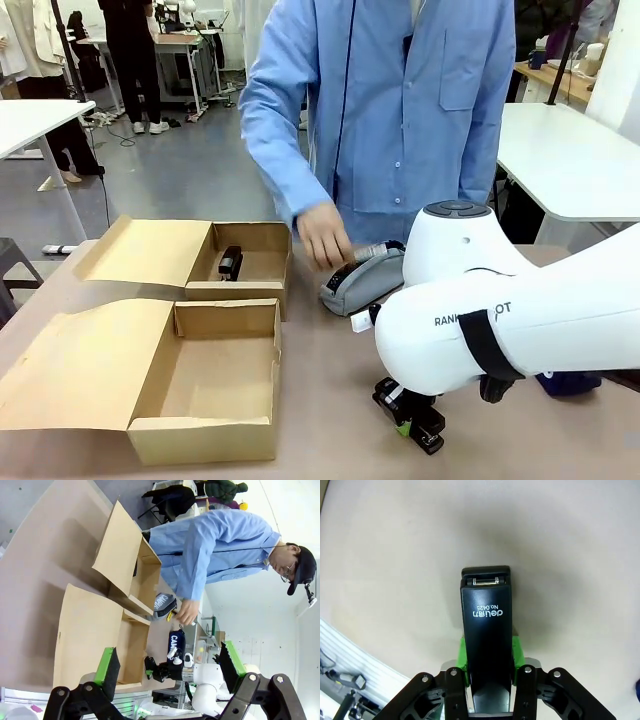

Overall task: Place items inside the box.
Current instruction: Pick up a Pencil pouch or Stapler and place it inside the Mailer Box closest to the robot.

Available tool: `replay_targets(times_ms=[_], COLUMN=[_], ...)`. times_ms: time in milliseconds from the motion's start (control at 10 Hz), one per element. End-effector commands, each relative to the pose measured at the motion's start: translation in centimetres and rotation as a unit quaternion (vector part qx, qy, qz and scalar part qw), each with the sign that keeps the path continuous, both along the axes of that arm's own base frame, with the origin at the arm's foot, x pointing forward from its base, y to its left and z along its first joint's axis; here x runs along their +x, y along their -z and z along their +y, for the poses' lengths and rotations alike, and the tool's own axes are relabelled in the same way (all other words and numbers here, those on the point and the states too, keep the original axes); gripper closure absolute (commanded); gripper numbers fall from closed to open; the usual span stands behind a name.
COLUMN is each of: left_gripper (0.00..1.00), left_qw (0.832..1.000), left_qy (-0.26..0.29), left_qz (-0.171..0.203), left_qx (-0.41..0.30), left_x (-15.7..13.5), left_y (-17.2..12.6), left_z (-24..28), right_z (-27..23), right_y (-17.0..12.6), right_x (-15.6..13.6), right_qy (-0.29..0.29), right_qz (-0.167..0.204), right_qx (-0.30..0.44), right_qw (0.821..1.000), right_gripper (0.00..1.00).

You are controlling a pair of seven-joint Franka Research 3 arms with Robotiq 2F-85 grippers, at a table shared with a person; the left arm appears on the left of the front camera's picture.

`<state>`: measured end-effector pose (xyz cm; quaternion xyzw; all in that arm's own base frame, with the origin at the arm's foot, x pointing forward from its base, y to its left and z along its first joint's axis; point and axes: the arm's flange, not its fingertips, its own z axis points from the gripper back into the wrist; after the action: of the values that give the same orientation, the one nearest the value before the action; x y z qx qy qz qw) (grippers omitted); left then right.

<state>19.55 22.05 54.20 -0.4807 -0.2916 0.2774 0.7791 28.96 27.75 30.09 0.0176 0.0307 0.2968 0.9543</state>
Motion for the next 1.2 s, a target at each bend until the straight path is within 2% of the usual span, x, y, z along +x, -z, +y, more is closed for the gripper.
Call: replay_targets(times_ms=[0, 100, 200, 400, 500, 600, 700, 900, 1000, 1100], left_gripper=[0.0, 0.0, 0.0, 0.0, 0.0, 0.0, 0.0, 0.0, 0.0, 0.0], left_qw=[1.0, 1.0, 1.0, 1.0, 1.0, 1.0, 1.0, 1.0, 1.0, 1.0], left_qy=[0.002, 0.002, 0.002, 0.002, 0.002, 0.002, 0.002, 0.002, 0.002, 0.002], left_qz=[-0.01, -0.01, -0.01, -0.01, -0.01, -0.01, -0.01, -0.01, -0.01, -0.01], left_qx=[0.0, 0.0, 0.0, 0.0, 0.0, 0.0, 0.0, 0.0, 0.0, 0.0], left_x=[-0.1, -0.1, -0.1, -0.1, -0.1, -0.1, -0.1, -0.1, -0.1, -0.1], left_y=[0.0, 0.0, 0.0, 0.0, 0.0, 0.0, 0.0, 0.0, 0.0, 0.0], left_z=[-0.1, -0.1, -0.1, -0.1, -0.1, -0.1, -0.1, -0.1, -0.1, -0.1], right_z=[-2.5, -2.5, -2.2, -0.3, 1.1, 2.2, 1.2, 1.2, 2.1, 5.4], right_y=[1.1, 0.3, -2.7, -9.2, -10.8, -11.3, -7.9, -7.9, -9.8, -10.2], right_x=[-2.2, -2.3, -3.1, -6.3, -7.7, -8.9, -4.2, -4.2, -6.9, -6.7], right_qy=[0.011, 0.032, 0.098, 0.231, 0.281, 0.267, 0.206, 0.206, 0.232, 0.282], right_qz=[0.013, 0.003, -0.001, 0.03, 0.009, 0.02, 0.037, 0.037, 0.032, -0.01], right_qx=[-0.003, 0.001, 0.032, 0.09, 0.092, 0.108, 0.09, 0.09, 0.097, 0.077], right_qw=[1.0, 0.999, 0.995, 0.968, 0.955, 0.957, 0.974, 0.974, 0.967, 0.956], right_gripper=[1.0, 1.0, 1.0, 1.0, 0.86, 0.86, 0.86, 0.86, 0.63, 0.63])
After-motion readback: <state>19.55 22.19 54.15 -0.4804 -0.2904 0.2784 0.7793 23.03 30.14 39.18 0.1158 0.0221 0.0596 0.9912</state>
